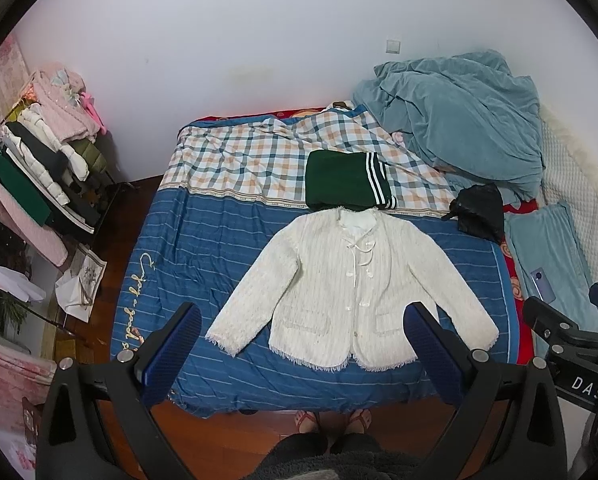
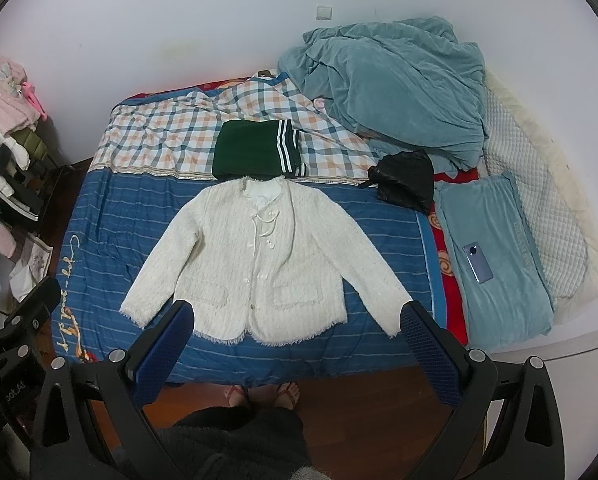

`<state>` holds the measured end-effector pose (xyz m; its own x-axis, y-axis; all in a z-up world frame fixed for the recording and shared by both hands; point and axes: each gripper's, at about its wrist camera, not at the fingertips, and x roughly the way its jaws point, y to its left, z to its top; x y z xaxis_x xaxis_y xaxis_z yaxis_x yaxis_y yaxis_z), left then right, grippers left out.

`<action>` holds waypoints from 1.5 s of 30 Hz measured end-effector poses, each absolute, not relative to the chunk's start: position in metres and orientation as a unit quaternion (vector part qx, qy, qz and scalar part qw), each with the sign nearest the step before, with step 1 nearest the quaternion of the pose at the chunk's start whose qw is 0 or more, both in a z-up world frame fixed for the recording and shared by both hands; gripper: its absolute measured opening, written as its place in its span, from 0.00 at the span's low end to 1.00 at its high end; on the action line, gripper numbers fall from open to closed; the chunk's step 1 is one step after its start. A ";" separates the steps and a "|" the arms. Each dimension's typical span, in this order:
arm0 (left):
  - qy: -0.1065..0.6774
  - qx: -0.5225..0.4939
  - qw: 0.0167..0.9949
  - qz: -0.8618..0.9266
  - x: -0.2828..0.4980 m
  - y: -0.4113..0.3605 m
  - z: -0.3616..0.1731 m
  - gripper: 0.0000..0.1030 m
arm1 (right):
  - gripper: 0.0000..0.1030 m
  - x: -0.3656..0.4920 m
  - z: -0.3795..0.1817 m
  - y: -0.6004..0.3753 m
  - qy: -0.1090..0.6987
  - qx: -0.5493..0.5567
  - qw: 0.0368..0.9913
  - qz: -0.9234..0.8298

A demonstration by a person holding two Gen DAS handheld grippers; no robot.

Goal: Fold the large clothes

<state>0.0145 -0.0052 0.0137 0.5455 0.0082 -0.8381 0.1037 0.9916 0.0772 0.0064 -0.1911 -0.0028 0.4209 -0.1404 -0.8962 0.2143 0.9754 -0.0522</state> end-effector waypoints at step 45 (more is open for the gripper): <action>0.471 0.057 0.880 -0.028 0.015 -0.002 0.020 1.00 | 1.00 0.009 0.006 -0.186 0.527 0.032 0.843 -0.105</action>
